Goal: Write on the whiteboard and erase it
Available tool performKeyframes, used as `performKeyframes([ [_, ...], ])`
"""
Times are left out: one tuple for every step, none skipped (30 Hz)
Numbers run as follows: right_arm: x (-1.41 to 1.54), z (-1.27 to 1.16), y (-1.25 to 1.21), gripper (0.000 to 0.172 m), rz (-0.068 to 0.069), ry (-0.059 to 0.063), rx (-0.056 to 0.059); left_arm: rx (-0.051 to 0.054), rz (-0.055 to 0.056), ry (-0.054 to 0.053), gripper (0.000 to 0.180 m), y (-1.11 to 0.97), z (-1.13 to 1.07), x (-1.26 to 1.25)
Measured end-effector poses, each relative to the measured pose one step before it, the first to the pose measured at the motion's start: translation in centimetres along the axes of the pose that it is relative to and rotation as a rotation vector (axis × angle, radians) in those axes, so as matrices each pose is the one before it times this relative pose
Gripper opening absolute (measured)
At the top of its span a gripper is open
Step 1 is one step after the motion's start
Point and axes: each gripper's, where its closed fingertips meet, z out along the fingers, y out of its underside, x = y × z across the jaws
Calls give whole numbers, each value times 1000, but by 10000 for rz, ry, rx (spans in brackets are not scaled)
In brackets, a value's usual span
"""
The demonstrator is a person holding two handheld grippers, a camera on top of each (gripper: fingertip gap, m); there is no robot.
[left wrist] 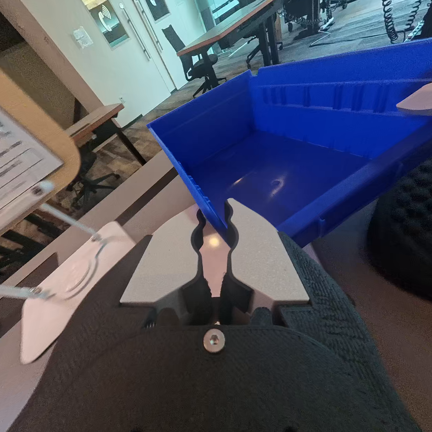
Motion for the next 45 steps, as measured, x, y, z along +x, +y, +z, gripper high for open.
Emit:
performKeyframes([
  [1511, 586, 696, 14, 78, 193, 1, 16, -41, 45, 16, -527, 1276, 865],
  [1420, 585, 617, 13, 118, 183, 4, -14, -68, 60, 16, -437, 1176, 847],
  [1305, 571, 573, 12, 109, 174, -34, -26, -46, 64, 16, -361, 1066, 822],
  [1200, 526, 526, 12, 27, 187, -41, -35, -14, 56, 16, -299, 942, 776],
  [1100, 480, 528, 12, -43, 202, -59, -40, -37, 75, 17, -259, 886, 765],
  [1027, 409, 542, 12, -49, 205, -80, -44, -81, 101, 17, -242, 839, 741],
  [950, 319, 500, 12, 14, 185, -51, 7, -34, 63, 17, -283, 782, 644],
  [825, 242, 474, 12, 97, 105, -30, 53, 70, 38, 18, -323, 700, 584],
  [744, 125, 513, 11, 149, 80, -57, -21, 70, 77, 18, -204, 594, 644],
  [683, 46, 572, 11, 176, 105, -84, -123, -3, 188, 19, 8, 424, 838],
  [627, -29, 616, 11, 197, 124, -104, -150, -88, 279, 21, 249, 267, 988],
  [502, -74, 584, 10, 205, 71, -88, -92, -18, 231, 23, 402, 151, 971],
  [299, -70, 540, 10, 184, -44, -87, -38, 151, 108, 24, 469, 65, 806],
  [141, -20, 589, 9, 149, -81, -162, 54, 224, 48, 25, 342, 27, 633],
  [-22, 15, 547, 9, 94, -112, -179, 168, 30, -78, 26, 55, -7, 204],
  [-159, -37, 422, 10, 65, -144, -143, 64, -235, 61, 26, -12, -91, 45],
  [-214, -107, 432, 10, 82, -155, -218, -161, -268, 377, 30, 120, -142, 210],
  [-183, -208, 298, 11, 118, -101, -199, -158, -127, 662, 41, 68, -257, 521],
  [-193, -398, -70, 18, 145, -55, 27, -34, -162, 435, 58, -125, -499, 217],
  [-98, -581, -375, 28, 230, 69, 213, 43, -48, 366, 77, -283, -766, 81],
  [-120, -716, -548, 43, 264, 96, 281, 193, -43, 314, 96, -494, -1013, -36],
  [-302, -776, -628, 57, 228, 35, 278, 246, -72, 320, 108, -560, -1310, -27],
  [-651, -830, -708, 72, 174, -105, 292, 266, -35, 239, 118, -576, -1578, -124],
  [-973, -812, -781, 87, 158, -190, 321, 294, -20, 110, 123, -542, -1866, -267],
  [-1288, -764, -736, 99, 112, -279, 317, 304, -11, 21, 123, -477, -2149, -336],
  [-1542, -699, -614, 107, 79, -341, 264, 340, 8, -53, 123, -397, -2390, -368],
  [-1744, -591, -488, 112, 42, -388, 210, 367, 35, -123, 123, -297, -2559, -397],
  [-1908, -460, -359, 114, 15, -419, 177, 372, 78, -215, 122, -167, -2696, -511],
  [-2065, -333, -226, 114, -35, -462, 167, 272, 97, -417, 118, 87, -2775, -823],
  [-2216, -166, -113, 113, -55, -530, 159, 115, 116, -599, 114, 373, -2793, -1188],
  [-2192, 25, -10, 112, -16, -534, 121, 17, 104, -645, 111, 598, -2743, -1429],
  [-2022, 191, 80, 112, 59, -480, 67, -64, 43, -565, 107, 807, -2664, -1476],
  [-1834, 335, 138, 112, 125, -433, 24, -117, -115, -493, 104, 975, -2520, -1515],
  [-1667, 429, 189, 112, 138, -414, -11, -103, -266, -409, 104, 1027, -2334, -1523],
  [-1436, 531, 195, 113, 114, -355, -22, -114, -369, -303, 104, 1070, -2182, -1474],
  [-1193, 575, 147, 114, 95, -283, -2, -116, -430, -224, 104, 1013, -2028, -1438],
  [-1015, 615, 52, 114, 76, -233, 38, -186, -381, -252, 104, 970, -1881, -1510],
  [-852, 648, -38, 113, 63, -192, 99, -215, -230, -419, 104, 884, -1760, -1740],
  [-715, 671, -109, 112, 65, -152, 145, -225, -44, -592, 104, 795, -1574, -1983],
  [-620, 696, -139, 111, 56, -140, 148, -181, 87, -696, 104, 664, -1329, -2098],
  [-549, 693, -91, 110, 25, -141, 91, -134, 45, -736, 104, 535, -976, -2137],
  [-440, 658, -29, 109, -40, -124, -3, -164, -60, -724, 104, 583, -606, -2054],
  [-228, 605, 17, 108, -112, -42, -81, -224, -123, -656, 103, 718, -232, -1850],
  [-14, 520, 47, 107, -171, 53, -132, -263, -121, -483, 100, 786, 58, -1403],
  [164, 451, 65, 106, -209, 117, -151, -206, -100, -269, 97, 667, 250, -880],
])
